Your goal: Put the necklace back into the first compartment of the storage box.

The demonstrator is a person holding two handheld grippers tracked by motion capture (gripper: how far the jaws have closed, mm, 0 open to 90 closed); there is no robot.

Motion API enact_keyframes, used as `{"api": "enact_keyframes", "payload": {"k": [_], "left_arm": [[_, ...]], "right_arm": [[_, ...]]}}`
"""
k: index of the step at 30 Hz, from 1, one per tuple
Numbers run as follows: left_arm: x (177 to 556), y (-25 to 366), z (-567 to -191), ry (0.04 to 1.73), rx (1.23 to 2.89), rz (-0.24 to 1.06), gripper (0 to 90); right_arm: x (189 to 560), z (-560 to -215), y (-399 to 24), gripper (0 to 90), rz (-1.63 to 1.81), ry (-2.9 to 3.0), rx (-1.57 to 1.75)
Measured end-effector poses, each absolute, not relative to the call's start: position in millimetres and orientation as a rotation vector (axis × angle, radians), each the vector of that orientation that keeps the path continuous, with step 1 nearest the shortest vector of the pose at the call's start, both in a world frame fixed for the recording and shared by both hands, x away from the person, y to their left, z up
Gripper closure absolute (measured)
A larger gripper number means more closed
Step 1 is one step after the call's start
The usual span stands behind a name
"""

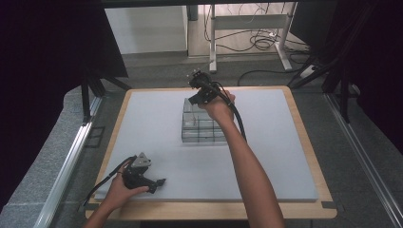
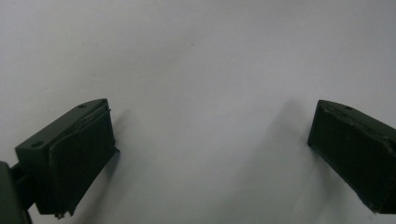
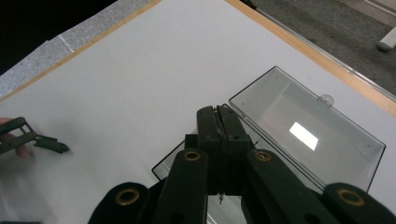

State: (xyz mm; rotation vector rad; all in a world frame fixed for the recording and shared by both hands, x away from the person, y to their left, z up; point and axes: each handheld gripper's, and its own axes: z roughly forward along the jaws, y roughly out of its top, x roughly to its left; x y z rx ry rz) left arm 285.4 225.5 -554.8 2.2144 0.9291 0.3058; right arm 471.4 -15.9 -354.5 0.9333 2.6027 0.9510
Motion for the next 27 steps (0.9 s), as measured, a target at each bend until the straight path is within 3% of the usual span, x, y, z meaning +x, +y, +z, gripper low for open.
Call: {"api": "enact_keyframes", "payload": {"k": [27], "left_arm": [[285.4, 225.6, -554.7, 0.929, 2.216, 0.312, 0.4]], "right_arm": [[498.3, -401.9, -4.7, 87.9, 0.923, 2.570, 1.010]]}}
